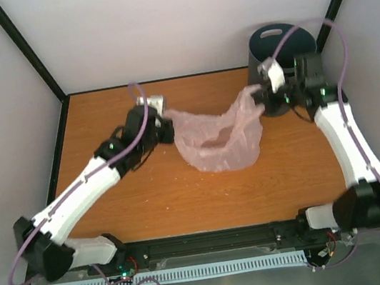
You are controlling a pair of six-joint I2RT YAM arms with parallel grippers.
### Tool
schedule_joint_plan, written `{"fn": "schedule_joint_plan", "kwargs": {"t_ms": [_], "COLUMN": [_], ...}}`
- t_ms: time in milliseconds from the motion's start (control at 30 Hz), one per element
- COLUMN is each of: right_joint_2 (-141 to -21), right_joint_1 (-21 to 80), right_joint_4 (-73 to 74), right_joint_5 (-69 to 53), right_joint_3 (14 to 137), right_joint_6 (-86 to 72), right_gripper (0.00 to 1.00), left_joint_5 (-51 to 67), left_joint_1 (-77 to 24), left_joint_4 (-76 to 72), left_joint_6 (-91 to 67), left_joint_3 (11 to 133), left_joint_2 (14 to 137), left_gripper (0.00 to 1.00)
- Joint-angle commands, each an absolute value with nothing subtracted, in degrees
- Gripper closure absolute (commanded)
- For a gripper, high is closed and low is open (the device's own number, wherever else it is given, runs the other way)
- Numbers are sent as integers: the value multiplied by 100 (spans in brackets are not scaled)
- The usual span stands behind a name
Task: Put the trash bags into the trash bin
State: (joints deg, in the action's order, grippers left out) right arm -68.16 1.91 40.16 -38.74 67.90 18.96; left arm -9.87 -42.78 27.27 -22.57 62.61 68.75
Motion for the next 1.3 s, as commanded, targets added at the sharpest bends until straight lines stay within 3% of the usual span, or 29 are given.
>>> {"fn": "schedule_joint_plan", "kwargs": {"t_ms": [0, 133, 200, 267, 400, 533, 667, 767, 967, 1133, 1267], "right_joint_2": [-8095, -8214, -7832, -7161, -5766, -6488, -6909, -5648, -3682, -4224, -4908], "right_joint_1": [182, 177, 176, 176, 190, 322, 282, 298, 299, 299, 299], "right_joint_4": [4252, 4490, 3988, 3179, 1707, 2569, 4171, 4596, 4765, 5135, 4359], "right_joint_5": [-2970, -3202, -3047, -3120, -3857, -2619, -3060, -4078, -4302, -4522, -3927], "right_joint_3": [9574, 12094, 12468, 11944, 8888, 6485, 5896, 5474, 5665, 6334, 6406], "right_joint_6": [1788, 1513, 1240, 1141, 1488, 2293, 2878, 3151, 3076, 2832, 2175], "right_gripper": [97, 97, 97, 97, 97, 97, 97, 97, 97, 97, 97], "left_joint_5": [-1192, -1884, -1945, -1454, -1110, -954, -25, 677, 740, 691, 278], "left_joint_1": [-3937, -4150, -4302, -4339, -4381, -4353, -4402, -4437, -4452, -4456, -4449], "left_joint_4": [2743, 3002, 2641, 2087, 2078, 3397, 3579, 3181, 3405, 3248, 2614], "left_joint_6": [-1811, -1126, -771, -509, -749, -1524, -1729, -1869, -1774, -1969, -2293], "left_joint_3": [8812, 11348, 11919, 11431, 8980, 6327, 5603, 5567, 5871, 5964, 5924], "left_joint_2": [7472, 7648, 7488, 7060, 6468, 6897, 6138, 5247, 4907, 4861, 4998], "left_gripper": [99, 99, 99, 99, 99, 99, 99, 99, 99, 99, 99]}}
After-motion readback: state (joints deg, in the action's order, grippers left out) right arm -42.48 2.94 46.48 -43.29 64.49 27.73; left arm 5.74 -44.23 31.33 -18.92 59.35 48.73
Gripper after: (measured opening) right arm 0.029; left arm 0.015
